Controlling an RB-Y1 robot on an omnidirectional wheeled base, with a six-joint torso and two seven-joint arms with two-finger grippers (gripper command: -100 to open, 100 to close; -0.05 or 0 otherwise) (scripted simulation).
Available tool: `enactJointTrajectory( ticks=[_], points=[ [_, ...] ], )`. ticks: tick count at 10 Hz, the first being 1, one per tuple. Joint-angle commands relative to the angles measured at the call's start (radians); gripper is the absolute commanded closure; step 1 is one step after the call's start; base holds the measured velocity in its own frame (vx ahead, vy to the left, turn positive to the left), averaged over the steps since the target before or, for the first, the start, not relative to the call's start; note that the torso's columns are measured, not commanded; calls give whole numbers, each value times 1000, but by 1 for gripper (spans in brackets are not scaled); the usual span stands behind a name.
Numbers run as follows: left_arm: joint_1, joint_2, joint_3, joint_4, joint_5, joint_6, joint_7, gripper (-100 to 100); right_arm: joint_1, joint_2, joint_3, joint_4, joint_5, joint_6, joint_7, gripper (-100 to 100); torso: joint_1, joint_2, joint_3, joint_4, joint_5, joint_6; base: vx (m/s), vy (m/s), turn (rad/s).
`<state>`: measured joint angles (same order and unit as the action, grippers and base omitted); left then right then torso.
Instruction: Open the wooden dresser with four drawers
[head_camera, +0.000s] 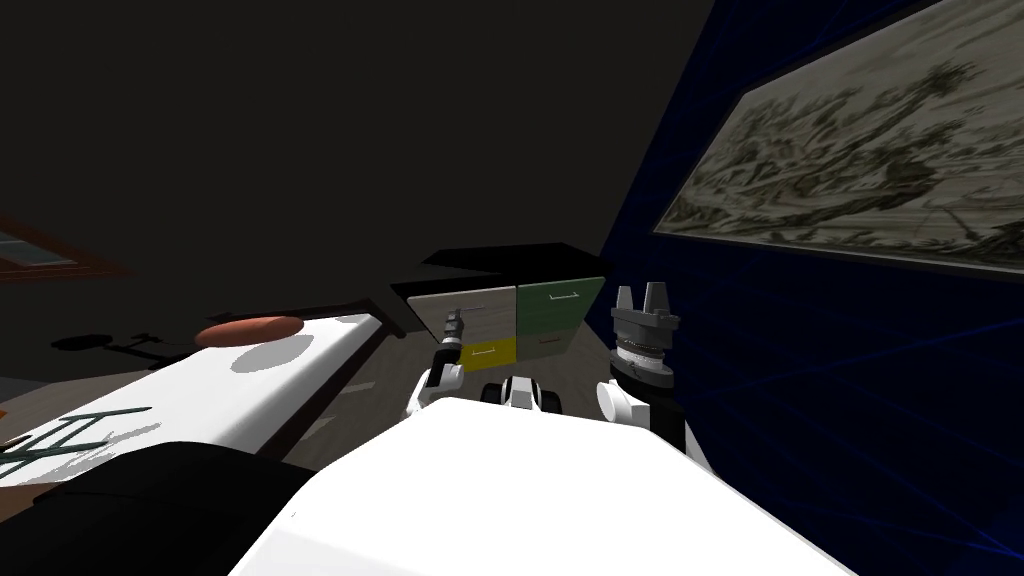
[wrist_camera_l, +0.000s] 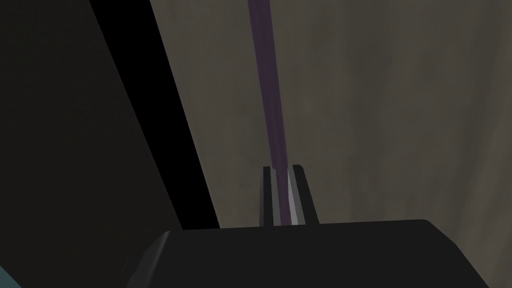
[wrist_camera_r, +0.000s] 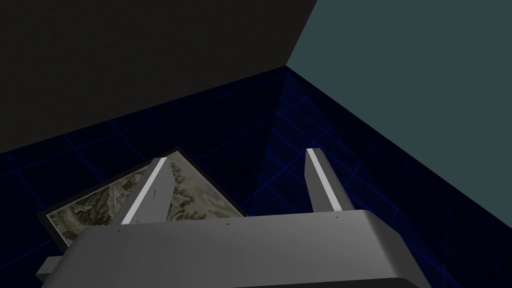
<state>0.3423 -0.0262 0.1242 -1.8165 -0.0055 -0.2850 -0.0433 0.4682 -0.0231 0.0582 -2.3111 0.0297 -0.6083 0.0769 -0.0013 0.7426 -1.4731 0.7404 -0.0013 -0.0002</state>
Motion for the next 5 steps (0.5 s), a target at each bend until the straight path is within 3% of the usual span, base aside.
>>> enactJointTrajectory(
  ticks=[1,3,5],
  points=[
    [17,0,-6,-36,0,12,2,100,0,0,0,0,0,0,0,0,-1,4,2,1,0,-1,-180,-46,-3],
    [31,1,-12,-64,0,21,4,100,0,0,0,0,0,0,0,0,-2,3,1,3,-2,-1,-175,-46,1],
    [47,-1,-19,-58,0,22,6,100,0,0,0,0,0,0,0,0,1,-3,-2,3,-2,-2,-103,-31,-6]
  ],
)
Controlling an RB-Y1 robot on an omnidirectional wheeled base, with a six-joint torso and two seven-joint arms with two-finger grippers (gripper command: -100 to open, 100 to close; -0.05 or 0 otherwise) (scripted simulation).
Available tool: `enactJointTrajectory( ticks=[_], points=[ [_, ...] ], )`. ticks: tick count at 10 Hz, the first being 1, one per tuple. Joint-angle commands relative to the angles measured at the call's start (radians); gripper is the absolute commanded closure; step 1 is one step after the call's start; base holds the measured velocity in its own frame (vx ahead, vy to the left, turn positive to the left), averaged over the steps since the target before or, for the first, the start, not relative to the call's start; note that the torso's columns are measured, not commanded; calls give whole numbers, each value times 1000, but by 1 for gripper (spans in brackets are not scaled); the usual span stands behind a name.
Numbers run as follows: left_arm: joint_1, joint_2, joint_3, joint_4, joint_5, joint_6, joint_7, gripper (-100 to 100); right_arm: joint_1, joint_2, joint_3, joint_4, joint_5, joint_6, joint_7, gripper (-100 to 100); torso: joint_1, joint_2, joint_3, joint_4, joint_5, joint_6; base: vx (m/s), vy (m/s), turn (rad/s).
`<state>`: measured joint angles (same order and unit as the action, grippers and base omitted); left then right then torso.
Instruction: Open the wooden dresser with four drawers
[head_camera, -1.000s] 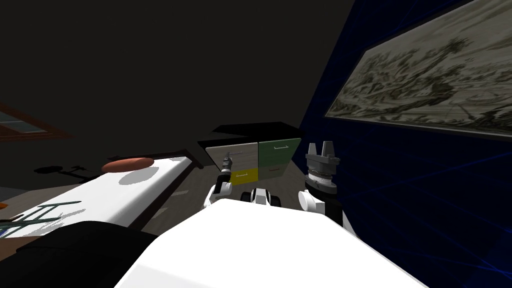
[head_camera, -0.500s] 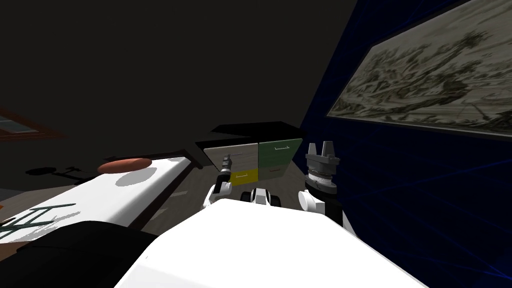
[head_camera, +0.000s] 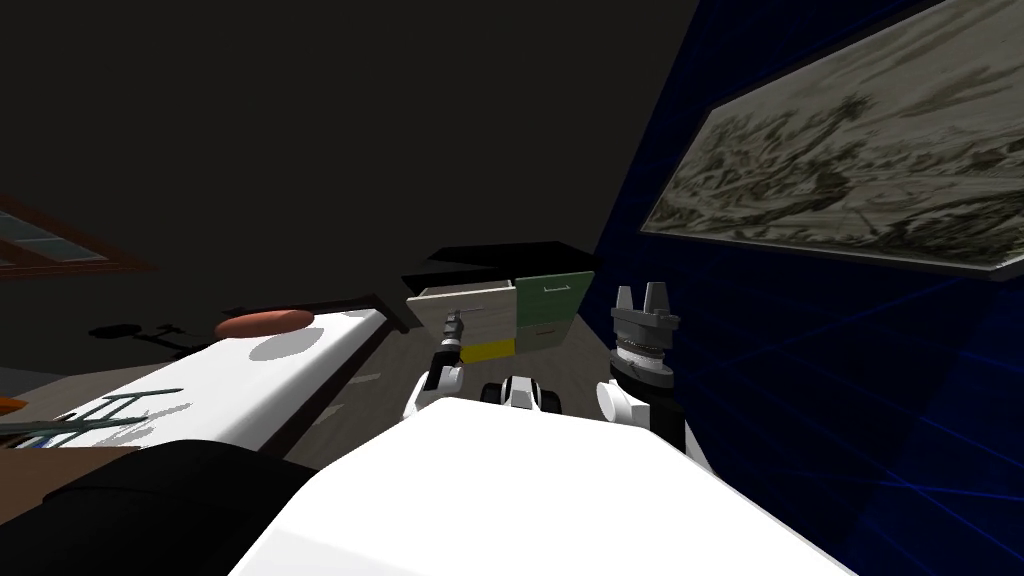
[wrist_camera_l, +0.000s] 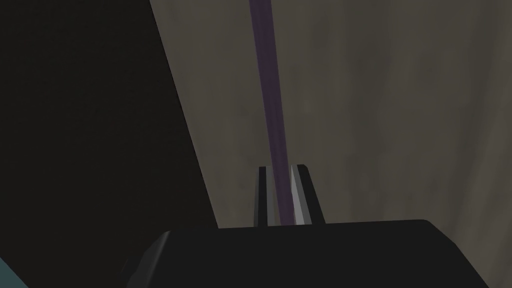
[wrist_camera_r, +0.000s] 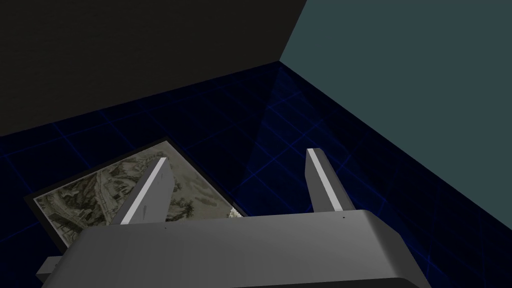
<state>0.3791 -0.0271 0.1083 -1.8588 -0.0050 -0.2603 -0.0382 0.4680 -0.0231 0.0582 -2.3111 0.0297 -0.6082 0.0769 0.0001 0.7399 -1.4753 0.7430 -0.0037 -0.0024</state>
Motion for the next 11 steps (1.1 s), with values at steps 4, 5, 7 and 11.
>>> enactJointTrajectory(
  ticks=[4,5,7,11],
  points=[
    [35,1,-12,-54,-1,-8,2,100,0,0,0,0,0,0,0,0,-3,5,3,0,0,1,-173,-54,11],
    [34,-2,-13,-37,-2,-2,1,100,0,0,0,0,0,0,0,0,-3,6,3,1,-1,1,-83,-32,-1],
    [60,-3,-16,-87,1,37,4,-100,0,0,0,0,0,0,0,0,0,-5,-3,-4,2,2,3,0,-26],
    [103,-5,-20,-196,5,106,9,-100,0,0,0,0,0,0,0,0,0,-2,-1,-5,3,3,22,7,-22]
  ],
)
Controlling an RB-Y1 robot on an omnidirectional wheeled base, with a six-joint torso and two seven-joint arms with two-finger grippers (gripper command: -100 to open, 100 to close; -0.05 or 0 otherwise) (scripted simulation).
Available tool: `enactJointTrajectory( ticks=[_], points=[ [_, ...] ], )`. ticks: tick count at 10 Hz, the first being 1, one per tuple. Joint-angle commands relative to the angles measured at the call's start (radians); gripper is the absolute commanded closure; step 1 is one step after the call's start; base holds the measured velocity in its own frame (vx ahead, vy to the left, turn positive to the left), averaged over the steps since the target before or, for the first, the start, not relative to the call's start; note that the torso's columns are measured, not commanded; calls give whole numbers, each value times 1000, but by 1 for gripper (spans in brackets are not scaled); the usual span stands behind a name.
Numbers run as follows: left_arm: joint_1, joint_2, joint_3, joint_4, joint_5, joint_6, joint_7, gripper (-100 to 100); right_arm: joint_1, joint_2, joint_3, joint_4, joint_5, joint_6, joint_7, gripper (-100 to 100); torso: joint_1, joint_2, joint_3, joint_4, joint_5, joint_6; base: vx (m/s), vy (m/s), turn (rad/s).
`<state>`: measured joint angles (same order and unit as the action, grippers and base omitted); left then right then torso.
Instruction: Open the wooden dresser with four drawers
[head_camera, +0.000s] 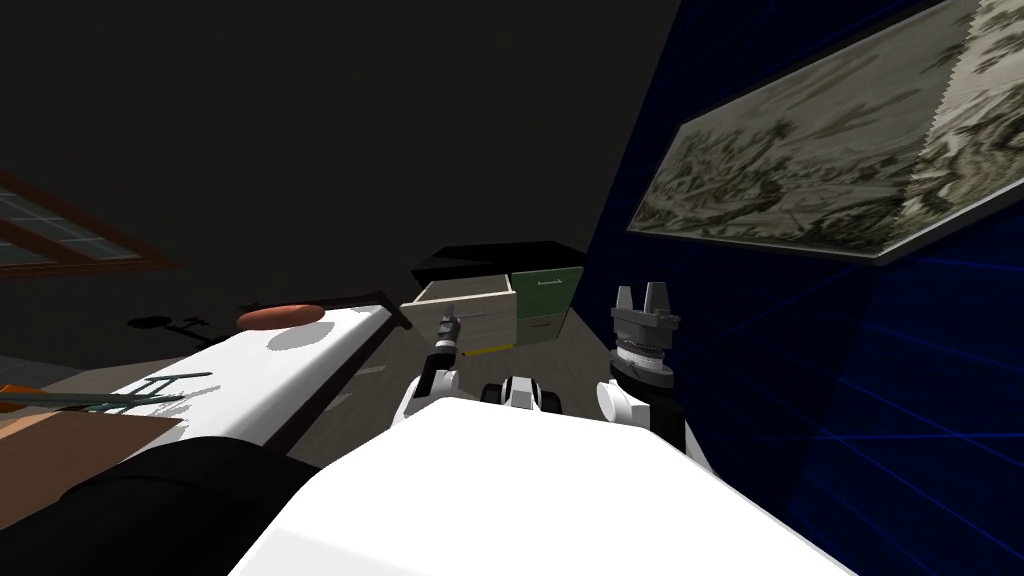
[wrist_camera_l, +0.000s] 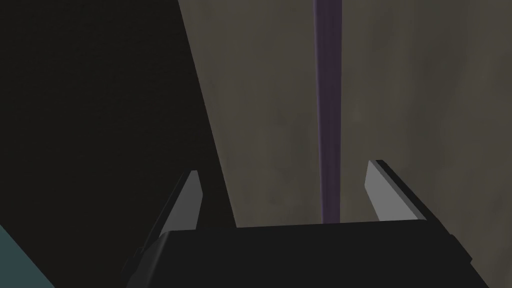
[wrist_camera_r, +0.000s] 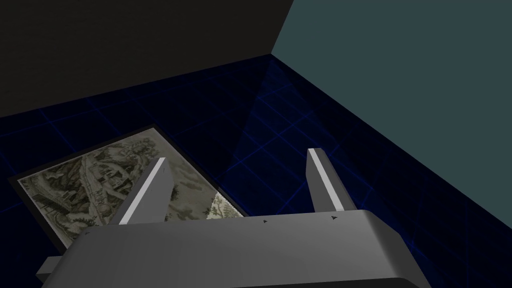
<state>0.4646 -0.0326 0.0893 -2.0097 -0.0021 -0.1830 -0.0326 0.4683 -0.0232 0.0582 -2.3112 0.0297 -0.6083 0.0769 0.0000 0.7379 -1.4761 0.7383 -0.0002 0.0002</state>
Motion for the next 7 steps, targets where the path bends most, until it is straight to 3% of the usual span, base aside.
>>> enactJointTrajectory(
  ticks=[1,4,5,6,7],
  points=[
    [29,0,-2,-72,3,46,4,-100,0,0,0,0,0,0,0,0,0,1,1,0,0,0,18,5,-29],
    [61,-2,-5,-154,7,98,8,-100,0,0,0,0,0,0,0,0,-1,1,0,1,-1,0,13,1,-26],
    [52,-5,-5,-132,5,95,5,-100,0,0,0,0,0,0,0,0,-2,3,1,3,-2,0,10,4,-2],
    [53,-5,-5,-134,5,99,5,0,0,0,0,0,0,0,0,0,-2,3,2,2,-2,0,0,0,0],
    [53,-5,-5,-132,5,99,5,0,0,0,0,0,0,0,0,0,-2,3,1,1,-1,0,0,0,0]
  ],
)
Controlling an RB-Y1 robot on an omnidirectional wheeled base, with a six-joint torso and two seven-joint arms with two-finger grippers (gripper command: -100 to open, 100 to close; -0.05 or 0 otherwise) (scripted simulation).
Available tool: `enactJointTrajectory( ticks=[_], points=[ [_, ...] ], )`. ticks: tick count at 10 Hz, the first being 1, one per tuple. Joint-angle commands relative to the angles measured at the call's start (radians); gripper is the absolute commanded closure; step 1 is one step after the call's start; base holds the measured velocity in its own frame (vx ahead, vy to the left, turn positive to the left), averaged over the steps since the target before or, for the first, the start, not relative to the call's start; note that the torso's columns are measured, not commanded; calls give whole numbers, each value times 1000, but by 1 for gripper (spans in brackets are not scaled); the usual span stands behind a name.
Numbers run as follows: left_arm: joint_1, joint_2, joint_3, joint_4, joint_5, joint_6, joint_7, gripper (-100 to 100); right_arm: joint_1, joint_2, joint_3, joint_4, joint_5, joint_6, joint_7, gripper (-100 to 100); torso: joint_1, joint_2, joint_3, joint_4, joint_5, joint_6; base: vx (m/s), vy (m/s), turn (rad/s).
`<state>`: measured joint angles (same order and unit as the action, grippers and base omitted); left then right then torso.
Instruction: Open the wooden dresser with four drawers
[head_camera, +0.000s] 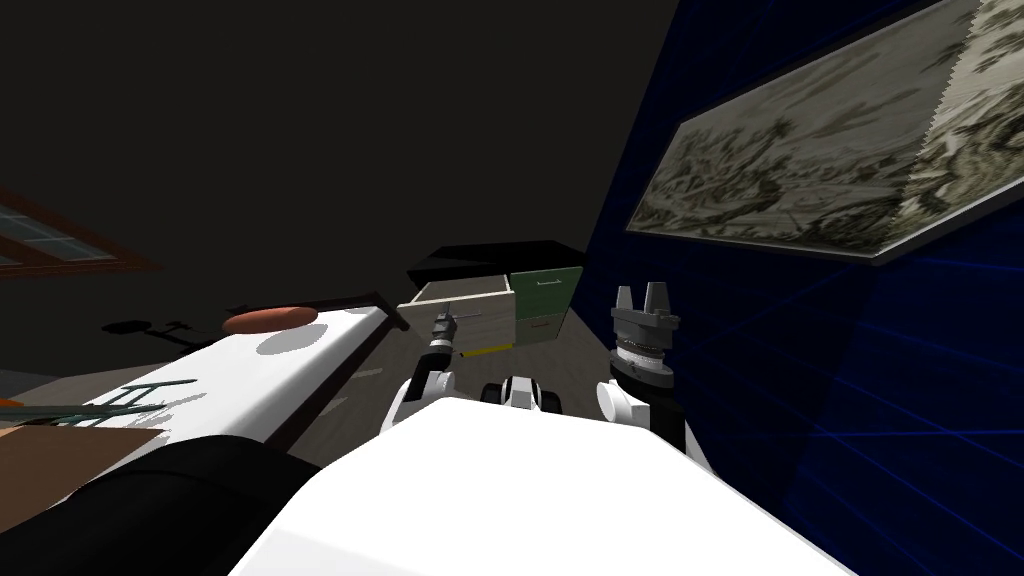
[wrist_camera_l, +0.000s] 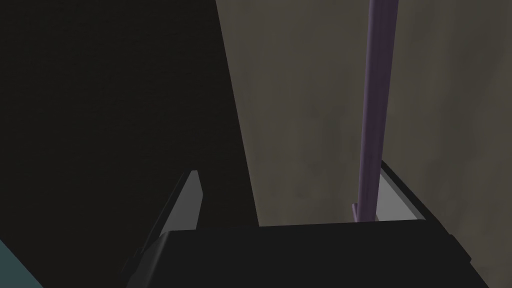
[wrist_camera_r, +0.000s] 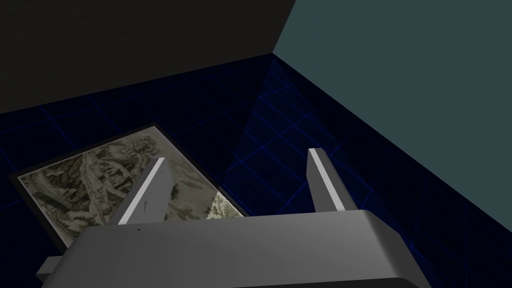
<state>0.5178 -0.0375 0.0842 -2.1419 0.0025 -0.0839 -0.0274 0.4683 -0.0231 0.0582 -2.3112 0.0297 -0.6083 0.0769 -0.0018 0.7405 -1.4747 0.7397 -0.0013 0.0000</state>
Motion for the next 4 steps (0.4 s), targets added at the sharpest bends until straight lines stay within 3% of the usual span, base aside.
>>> enactJointTrajectory(
  ticks=[1,4],
  points=[
    [1,0,0,1,0,1,0,0,0,0,0,0,0,0,0,0,1,-1,0,0,0,0,0,0,0],
    [1,0,0,2,0,2,0,0,0,0,0,0,0,0,0,0,1,-2,-1,-1,1,0,0,0,0]
  ],
)
